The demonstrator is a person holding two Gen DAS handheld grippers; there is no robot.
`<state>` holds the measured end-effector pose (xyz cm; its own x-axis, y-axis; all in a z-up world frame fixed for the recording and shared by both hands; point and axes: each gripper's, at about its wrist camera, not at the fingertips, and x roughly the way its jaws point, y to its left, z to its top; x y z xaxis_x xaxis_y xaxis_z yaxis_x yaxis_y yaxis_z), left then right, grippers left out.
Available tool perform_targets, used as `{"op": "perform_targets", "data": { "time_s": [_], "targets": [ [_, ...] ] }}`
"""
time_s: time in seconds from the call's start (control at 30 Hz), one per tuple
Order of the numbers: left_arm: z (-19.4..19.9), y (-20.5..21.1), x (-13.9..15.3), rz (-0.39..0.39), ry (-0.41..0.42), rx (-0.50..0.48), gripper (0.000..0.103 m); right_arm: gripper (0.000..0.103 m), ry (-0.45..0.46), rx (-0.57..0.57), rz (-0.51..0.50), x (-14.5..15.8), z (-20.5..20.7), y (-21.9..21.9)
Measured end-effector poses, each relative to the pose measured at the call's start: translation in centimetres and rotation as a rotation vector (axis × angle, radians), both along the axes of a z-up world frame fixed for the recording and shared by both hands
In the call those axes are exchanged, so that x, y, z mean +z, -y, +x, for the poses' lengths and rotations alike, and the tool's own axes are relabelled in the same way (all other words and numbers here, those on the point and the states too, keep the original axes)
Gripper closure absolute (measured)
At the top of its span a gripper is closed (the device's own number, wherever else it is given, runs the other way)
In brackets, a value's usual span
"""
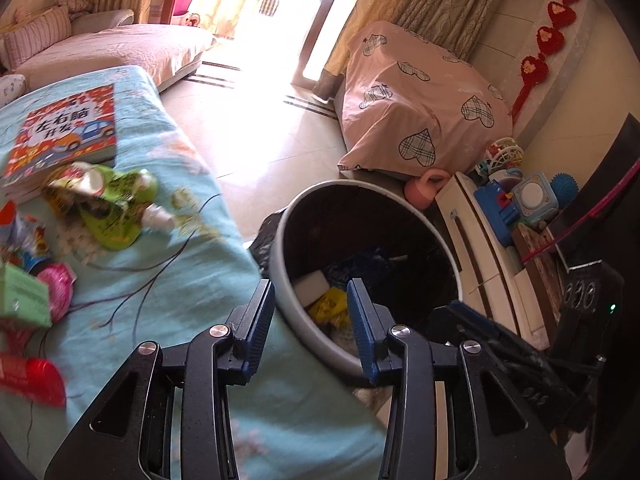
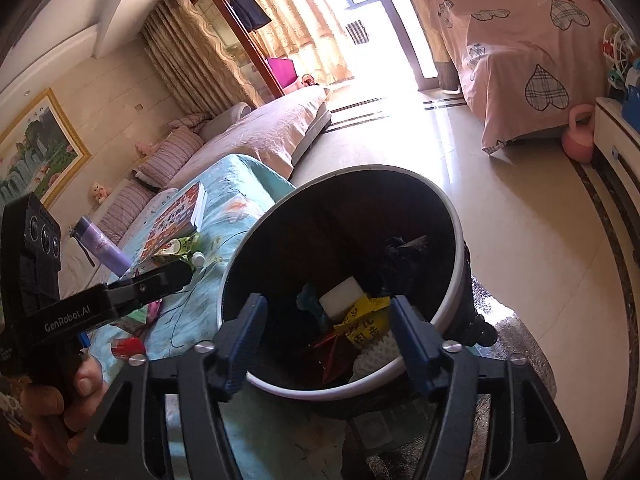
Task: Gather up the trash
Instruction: 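Move both tools back over the bed toward the red can and green juice box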
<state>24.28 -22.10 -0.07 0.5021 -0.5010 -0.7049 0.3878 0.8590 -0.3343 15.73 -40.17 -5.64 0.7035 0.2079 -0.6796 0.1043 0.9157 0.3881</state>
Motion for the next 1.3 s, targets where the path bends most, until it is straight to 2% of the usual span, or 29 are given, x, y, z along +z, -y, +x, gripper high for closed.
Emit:
{"op": "perform_targets", "data": {
  "time_s": [0.07, 0.57, 0.87, 1.03, 1.13, 1.3],
  "targets": [
    [-0.9, -1.0, -0.4, 0.023, 0.002, 0.006, 0.063, 0.014, 0.017, 0.006, 0.002, 0.4, -0.4, -0.6],
    [-6.4, -12.2, -2.2, 0.026, -0.039, 0.151, 0.063, 0.014, 0.031, 0.115, -0.009, 1.0, -2.1, -7.3],
    [-7.4, -18.7, -2.3, 0.039, -0.03, 0.24, 0.063, 0.014, 0.011, 0.224, -0.013, 0.3, -1.5, -12.7],
    [-6.9, -20.5, -2.3, 0.103, 0.016, 0.193, 0.062, 0.014, -0.006, 0.265, -0.018, 0.0, -1.0, -14.7],
    [-6.1, -20.9, -2.2, 0.142, 0.055, 0.132, 0.056, 0.014, -0.014, 0.273, -0.018, -0.3, -0.7, -15.2],
    [-4.9, -20.8, -2.1, 0.198, 0.126, 0.006, 0.052, 0.014, -0.034, 0.286, -0.006, -0.9, -0.1, -15.7]
  ]
}}
